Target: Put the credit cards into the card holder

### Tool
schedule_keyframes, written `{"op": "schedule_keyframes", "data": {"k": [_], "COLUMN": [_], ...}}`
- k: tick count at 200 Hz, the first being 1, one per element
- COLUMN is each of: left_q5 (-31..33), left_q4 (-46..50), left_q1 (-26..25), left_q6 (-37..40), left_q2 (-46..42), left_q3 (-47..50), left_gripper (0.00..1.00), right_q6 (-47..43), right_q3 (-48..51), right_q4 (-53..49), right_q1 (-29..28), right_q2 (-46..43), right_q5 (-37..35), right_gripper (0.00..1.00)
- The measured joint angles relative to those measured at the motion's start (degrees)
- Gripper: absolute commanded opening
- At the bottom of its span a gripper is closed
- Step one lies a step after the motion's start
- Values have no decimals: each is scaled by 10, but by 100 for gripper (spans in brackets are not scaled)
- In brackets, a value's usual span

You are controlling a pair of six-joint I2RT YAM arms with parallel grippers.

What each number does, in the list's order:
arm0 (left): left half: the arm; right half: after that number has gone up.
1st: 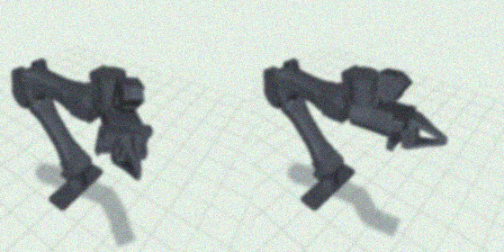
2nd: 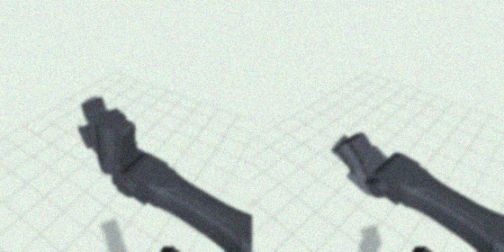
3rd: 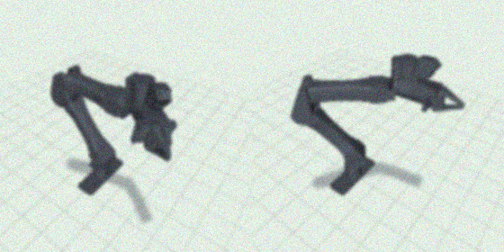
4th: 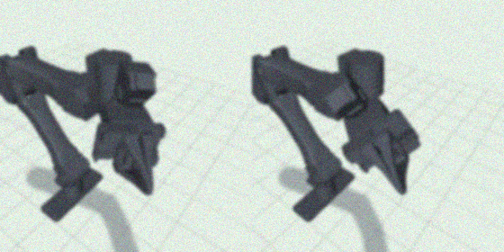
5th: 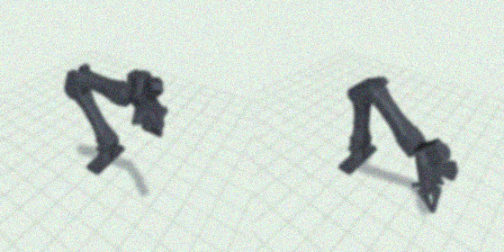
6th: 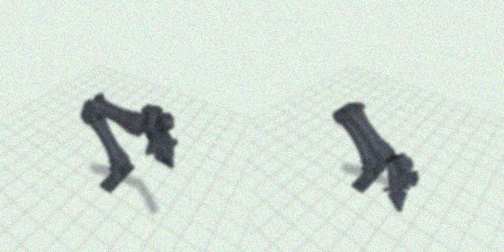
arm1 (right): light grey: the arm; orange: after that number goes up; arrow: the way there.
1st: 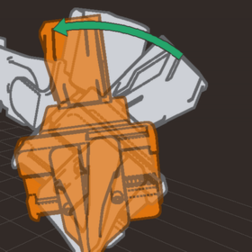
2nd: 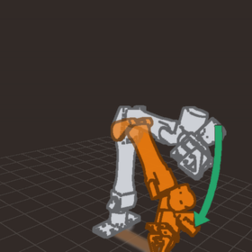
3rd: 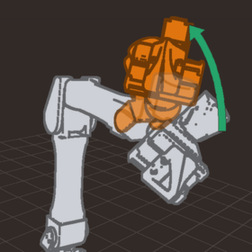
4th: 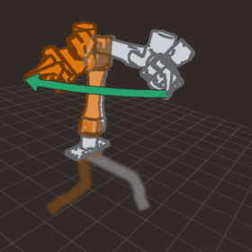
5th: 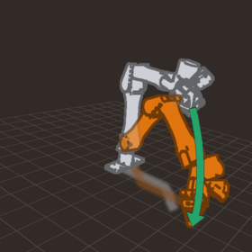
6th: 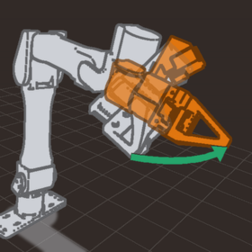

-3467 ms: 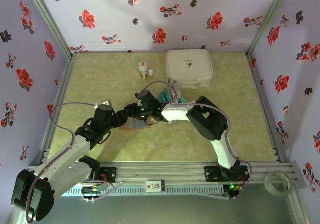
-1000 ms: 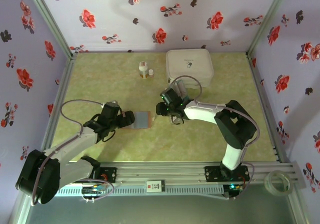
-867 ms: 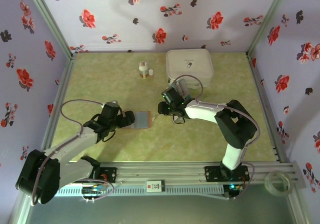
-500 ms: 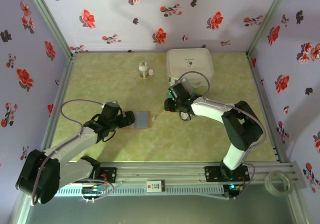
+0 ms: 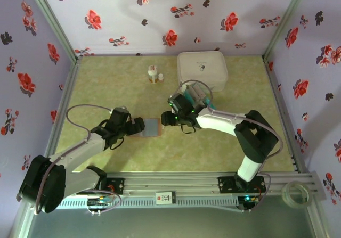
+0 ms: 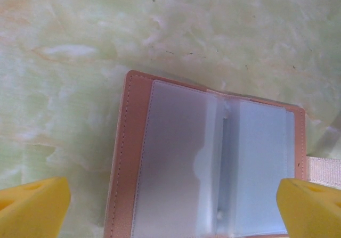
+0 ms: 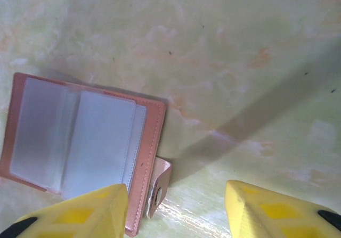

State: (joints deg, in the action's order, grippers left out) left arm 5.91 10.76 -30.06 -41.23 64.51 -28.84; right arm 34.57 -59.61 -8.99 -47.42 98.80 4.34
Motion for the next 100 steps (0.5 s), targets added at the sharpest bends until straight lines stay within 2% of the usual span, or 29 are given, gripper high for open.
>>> {"op": "schedule_keyframes", "data": {"k": [18,37,50,73,100], "left_q5": [0,0,0,-2,-4], "left_q4": [0,0,0,3,4], "left_q1": [0,-1,-2,-5,-11], "left_q6": [0,0,1,7,12], "left_q2": [0,0,1,8,17], "left_q3": [0,0,0,-4,-7], "left_gripper": [100,100,100,100,100], "right_q6": [6,12,15,22,19], "right_q3": [0,0,0,1,14], "right_q4": [9,16,17,28,40], "right_q1": [-2,-2,-2,-1,5], "right_q2": [16,29,32,32,28], "right_q5": [1,2,2,5,11], "right_gripper": [46,35,24,0,0]}}
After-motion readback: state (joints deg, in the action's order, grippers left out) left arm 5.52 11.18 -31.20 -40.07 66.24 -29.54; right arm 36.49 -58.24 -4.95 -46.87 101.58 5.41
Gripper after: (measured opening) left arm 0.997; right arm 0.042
